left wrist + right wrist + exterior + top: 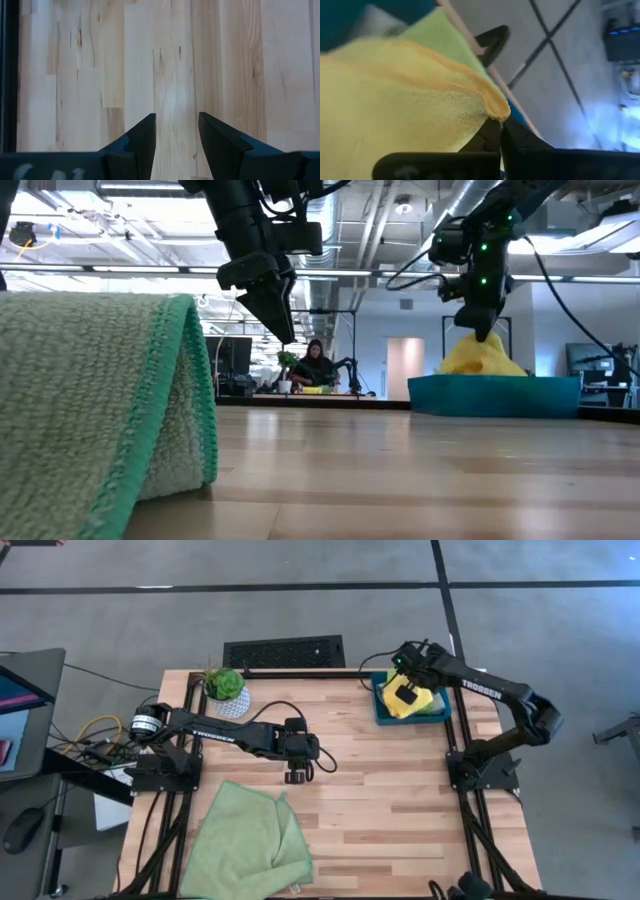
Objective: Fold microfiber towels
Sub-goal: Put the yellow microfiber towel into the blue bin, then fold the green microfiber towel
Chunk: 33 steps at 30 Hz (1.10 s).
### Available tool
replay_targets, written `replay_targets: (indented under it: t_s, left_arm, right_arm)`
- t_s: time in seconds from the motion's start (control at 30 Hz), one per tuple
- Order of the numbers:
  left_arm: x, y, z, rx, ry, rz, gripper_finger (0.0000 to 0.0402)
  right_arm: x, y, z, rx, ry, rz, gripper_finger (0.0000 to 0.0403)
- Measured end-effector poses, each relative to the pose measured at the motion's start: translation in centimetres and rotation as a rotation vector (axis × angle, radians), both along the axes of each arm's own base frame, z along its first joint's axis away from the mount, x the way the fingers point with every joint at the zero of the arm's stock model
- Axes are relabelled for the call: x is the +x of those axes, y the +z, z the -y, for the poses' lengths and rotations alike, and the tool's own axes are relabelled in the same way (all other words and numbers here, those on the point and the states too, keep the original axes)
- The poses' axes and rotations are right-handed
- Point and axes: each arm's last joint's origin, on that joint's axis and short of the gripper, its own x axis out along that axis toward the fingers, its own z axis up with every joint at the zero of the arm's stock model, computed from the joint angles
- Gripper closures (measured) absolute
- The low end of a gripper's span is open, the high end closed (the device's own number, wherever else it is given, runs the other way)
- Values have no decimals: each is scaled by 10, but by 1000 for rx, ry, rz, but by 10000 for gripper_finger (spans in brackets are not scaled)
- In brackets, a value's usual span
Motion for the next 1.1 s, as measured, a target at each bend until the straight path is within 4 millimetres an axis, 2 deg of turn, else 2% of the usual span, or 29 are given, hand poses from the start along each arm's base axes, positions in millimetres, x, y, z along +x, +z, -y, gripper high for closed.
replay_targets:
  t_s: [0.43,0.6,0.87,1.1]
  left_arm:
    - [0,0,0,3,-5,-6,260]
    - [-1,-1,0,3,-5,-16,260]
    - [-4,-2,0,-17,38,-34,260]
    - [-14,-6,0,-55,151,-115,260]
  right_arm:
    - [1,-4,3,-5,-10,-20,369]
    - [1,-4,3,-3,-17,-19,327]
    - [-1,-2,3,-39,-42,-59,238]
    - [3,30,-3,-38,-116,-11,190]
